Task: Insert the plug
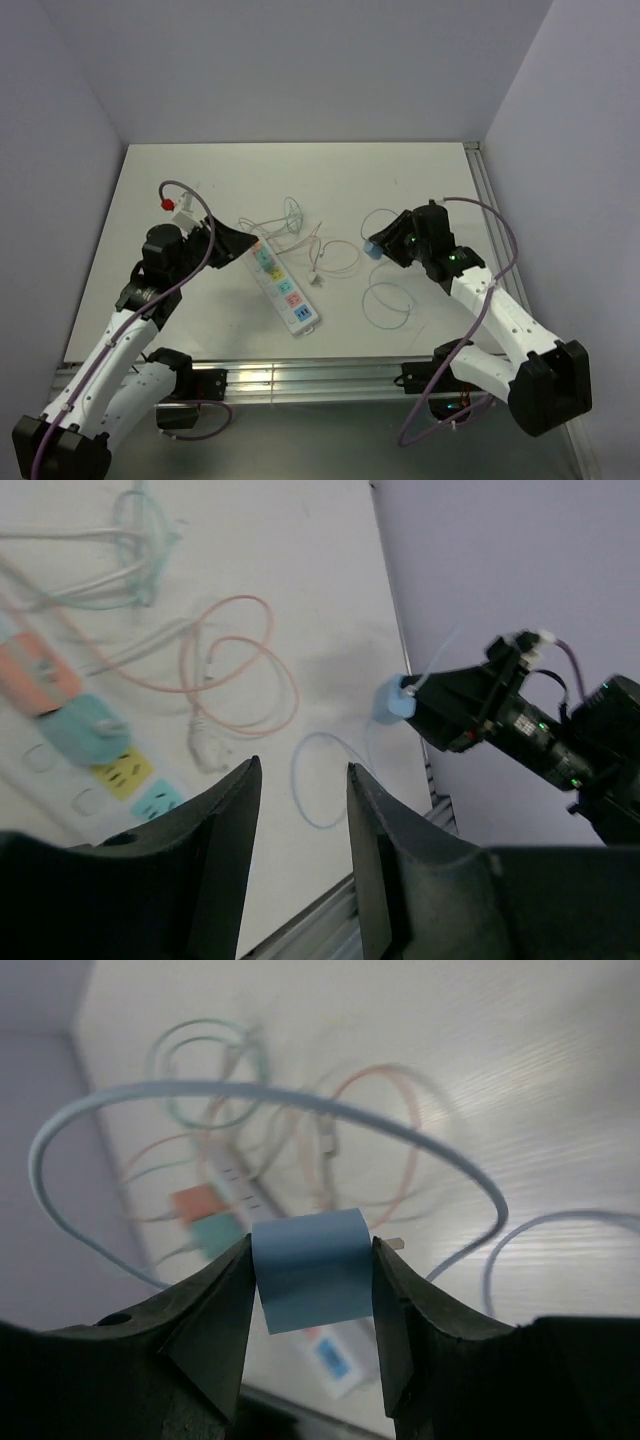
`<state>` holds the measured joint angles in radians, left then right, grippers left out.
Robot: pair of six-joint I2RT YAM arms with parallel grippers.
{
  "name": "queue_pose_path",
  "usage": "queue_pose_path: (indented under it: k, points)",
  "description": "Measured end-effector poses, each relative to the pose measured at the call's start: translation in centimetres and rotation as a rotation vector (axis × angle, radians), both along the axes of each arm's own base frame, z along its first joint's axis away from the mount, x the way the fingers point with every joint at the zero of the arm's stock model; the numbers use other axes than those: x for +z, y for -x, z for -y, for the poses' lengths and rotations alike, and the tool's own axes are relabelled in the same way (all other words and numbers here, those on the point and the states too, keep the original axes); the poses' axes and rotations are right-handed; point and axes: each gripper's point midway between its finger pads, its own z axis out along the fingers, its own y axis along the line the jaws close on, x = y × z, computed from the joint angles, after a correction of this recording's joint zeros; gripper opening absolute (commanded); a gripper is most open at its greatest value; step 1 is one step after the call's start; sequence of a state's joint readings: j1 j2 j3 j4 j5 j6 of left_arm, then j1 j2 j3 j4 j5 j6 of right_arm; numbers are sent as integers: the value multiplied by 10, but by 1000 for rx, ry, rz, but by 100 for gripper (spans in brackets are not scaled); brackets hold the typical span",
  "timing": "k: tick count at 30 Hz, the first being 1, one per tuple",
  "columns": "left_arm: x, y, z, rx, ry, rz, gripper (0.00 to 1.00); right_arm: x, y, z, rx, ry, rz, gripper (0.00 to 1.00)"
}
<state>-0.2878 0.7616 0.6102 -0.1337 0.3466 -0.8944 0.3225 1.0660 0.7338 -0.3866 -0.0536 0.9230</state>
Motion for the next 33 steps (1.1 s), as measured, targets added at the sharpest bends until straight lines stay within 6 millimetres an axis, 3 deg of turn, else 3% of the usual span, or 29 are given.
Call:
queue_pose_path:
  k: [3,7,13,20,28,33]
  points:
    - [24,6,32,-93,-16,58,45,19,3,-33,-6,-274,26,0]
    - [48,23,81,-227,-23,131,45,28,14,-66,4,-448,-49,0]
    - [34,45,131,-295,-114,174,45,67,37,-103,51,-590,-37,0]
    - [33,60,156,-254,-185,268,46,103,48,-110,1,-735,-9,0]
    - [20,47,163,-164,-246,266,46,104,53,-114,-47,-765,-28,0]
    - [22,44,165,-142,-251,268,45,105,53,-114,-72,-769,-21,0]
